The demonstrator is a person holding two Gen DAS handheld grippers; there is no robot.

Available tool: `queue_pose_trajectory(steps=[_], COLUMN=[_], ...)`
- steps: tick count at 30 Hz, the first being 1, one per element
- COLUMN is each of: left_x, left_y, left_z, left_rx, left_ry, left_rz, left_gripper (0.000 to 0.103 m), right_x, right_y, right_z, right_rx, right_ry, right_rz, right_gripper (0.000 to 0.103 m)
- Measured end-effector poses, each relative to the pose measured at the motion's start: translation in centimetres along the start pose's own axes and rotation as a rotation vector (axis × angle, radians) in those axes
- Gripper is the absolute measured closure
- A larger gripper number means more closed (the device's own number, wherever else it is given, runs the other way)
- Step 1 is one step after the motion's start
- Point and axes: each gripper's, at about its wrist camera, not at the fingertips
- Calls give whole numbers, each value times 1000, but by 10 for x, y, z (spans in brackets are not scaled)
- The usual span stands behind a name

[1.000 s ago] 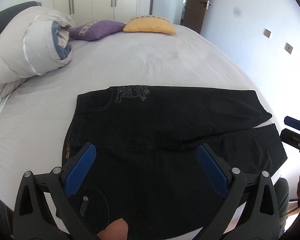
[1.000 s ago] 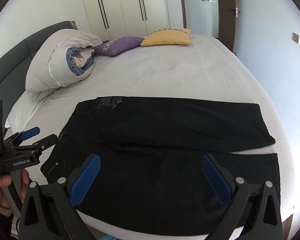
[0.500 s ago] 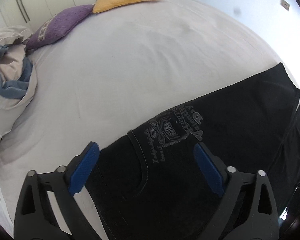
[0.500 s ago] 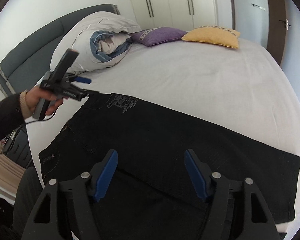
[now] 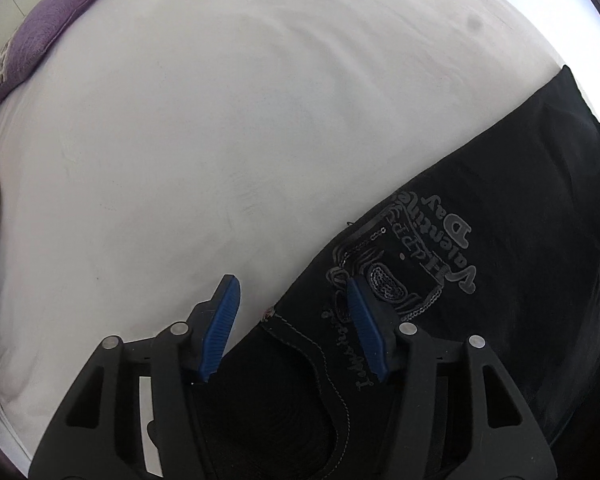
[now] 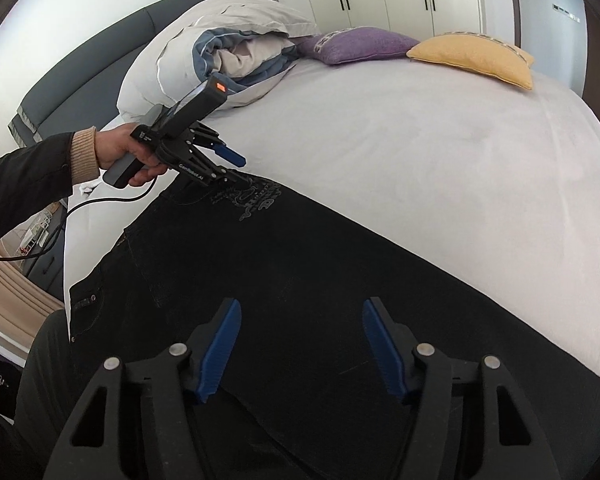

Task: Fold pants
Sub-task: 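Move the left gripper to the jeans waistband while the right gripper approaches it too, then close the left gripper on the waistband while the right gripper grasps beside it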

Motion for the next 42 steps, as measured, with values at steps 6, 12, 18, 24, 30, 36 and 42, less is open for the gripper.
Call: queue_pose_trajectory(steps=[6, 12, 18, 24, 30, 36, 42], left_x=[2, -13, -49, -68, -75, -79, -79], left_y=[1, -15, -34, -67, -80, -84, -87], left_z=[-4, -21, -45, -66, -72, -82, -86], left_rx=[23, 48, 87, 154, 168, 171, 160], left_ry=[22, -69, -206, -268, -300, -310, -309], left_rz=[-19, 45, 80, 117, 115, 105, 114], left_gripper=[72, 95, 96, 96, 96, 96, 96], right_x=[22, 42, 69, 98, 123, 137, 128], right_y=[-6, -7, -2, 12, 18, 19, 29], right_z=[21, 43, 64, 86, 95, 103, 103], right_rx=[-30, -87, -205, -315, -402, -426, -422], right_ry=[19, 30, 49, 65, 125, 161, 140], right_rz=[20, 28, 5, -26, -36, 4, 22], right_gripper=[38, 45, 58, 62, 62, 78, 95])
Point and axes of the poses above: each gripper's, at about its wrist camera, not at the fingertips, and x roughly the way its jaws point, y to its left, z to its top, and after that the axes turned 13 degrees about -z, right-handed
